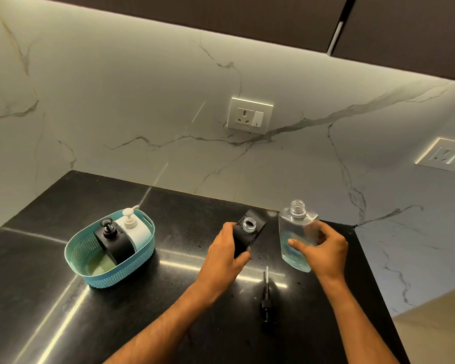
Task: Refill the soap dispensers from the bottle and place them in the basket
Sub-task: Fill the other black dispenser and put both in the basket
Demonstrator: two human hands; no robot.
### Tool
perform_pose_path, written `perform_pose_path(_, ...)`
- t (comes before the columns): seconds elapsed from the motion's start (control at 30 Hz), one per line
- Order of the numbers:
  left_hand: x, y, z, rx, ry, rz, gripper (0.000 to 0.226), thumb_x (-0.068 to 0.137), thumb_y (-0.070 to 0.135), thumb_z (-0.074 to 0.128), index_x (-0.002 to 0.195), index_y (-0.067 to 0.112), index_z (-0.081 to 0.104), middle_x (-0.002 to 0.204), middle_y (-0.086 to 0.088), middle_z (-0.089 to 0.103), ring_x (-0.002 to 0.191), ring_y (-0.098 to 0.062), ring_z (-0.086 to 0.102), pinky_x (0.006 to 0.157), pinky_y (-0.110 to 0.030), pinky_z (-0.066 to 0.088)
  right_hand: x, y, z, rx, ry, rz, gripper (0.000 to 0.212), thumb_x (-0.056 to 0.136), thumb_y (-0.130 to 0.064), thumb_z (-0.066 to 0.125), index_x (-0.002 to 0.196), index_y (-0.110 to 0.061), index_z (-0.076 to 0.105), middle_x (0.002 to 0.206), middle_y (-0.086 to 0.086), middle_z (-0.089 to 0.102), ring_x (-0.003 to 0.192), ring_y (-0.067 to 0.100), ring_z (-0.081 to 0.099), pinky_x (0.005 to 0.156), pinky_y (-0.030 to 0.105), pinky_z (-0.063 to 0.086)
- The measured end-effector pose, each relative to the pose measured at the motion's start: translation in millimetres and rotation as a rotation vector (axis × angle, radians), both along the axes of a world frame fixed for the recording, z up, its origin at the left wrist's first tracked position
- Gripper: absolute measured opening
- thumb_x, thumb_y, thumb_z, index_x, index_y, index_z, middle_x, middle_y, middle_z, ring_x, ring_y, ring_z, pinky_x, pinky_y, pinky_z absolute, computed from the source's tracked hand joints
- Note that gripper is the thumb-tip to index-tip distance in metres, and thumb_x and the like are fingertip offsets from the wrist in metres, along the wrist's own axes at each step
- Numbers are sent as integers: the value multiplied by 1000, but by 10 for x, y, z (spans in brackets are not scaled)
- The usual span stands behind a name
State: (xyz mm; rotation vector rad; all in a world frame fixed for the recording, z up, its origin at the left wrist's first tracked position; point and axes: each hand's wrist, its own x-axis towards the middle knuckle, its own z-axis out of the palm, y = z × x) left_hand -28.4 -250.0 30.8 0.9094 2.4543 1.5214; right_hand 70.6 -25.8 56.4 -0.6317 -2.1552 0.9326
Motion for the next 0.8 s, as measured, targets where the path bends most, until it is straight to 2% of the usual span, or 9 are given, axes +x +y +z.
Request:
perform_pose_path(0.13, -130, 16, -11, 0, -33, -53, 47, 86, 18, 75, 122, 24, 45, 114, 8, 59, 99, -10, 61, 81, -35, 57, -78, 267, -110, -250, -5, 62, 62, 53, -4, 98, 109, -14, 73, 102, -2, 76, 95, 16, 74, 78, 35, 62)
perform_pose_path(0.3, -289, 27, -3, 2, -84, -114, 48, 82, 13, 78, 120, 24, 50, 115, 7, 63, 99, -10, 63, 75, -20, 54, -152, 494, -234, -404, -30, 142, 61, 58, 6, 93, 109, -18, 71, 106, 0, 76, 99, 16, 73, 77, 29, 61)
perform_pose_path(0.47, -432, 3, 0, 69, -157, -136, 47, 84, 12, 81, 122, 22, 54, 118, 3, 67, 105, -17, 67, 73, -39, 65, -231, 715, -404, -530, -39, 188, 57, 62, 11, 88, 110, -15, 70, 107, 6, 76, 102, 22, 73, 78, 33, 61)
perform_pose_path(0.67, -491, 43, 20, 91, -201, -138, 49, 80, 12, 87, 117, 24, 56, 117, 5, 69, 108, -12, 67, 88, -39, 62, -350, 949, -627, -633, -57, 205, 62, 62, 11, 87, 117, -11, 69, 108, 7, 76, 105, 27, 73, 91, 51, 59)
perform_pose_path(0.8, -540, 77, 35, 78, -216, -152, 49, 80, 13, 88, 116, 24, 57, 117, 5, 69, 109, -14, 67, 89, -42, 62, -405, 1039, -726, -676, -76, 218, 63, 63, 11, 86, 120, -10, 68, 111, 9, 76, 107, 27, 72, 95, 55, 57)
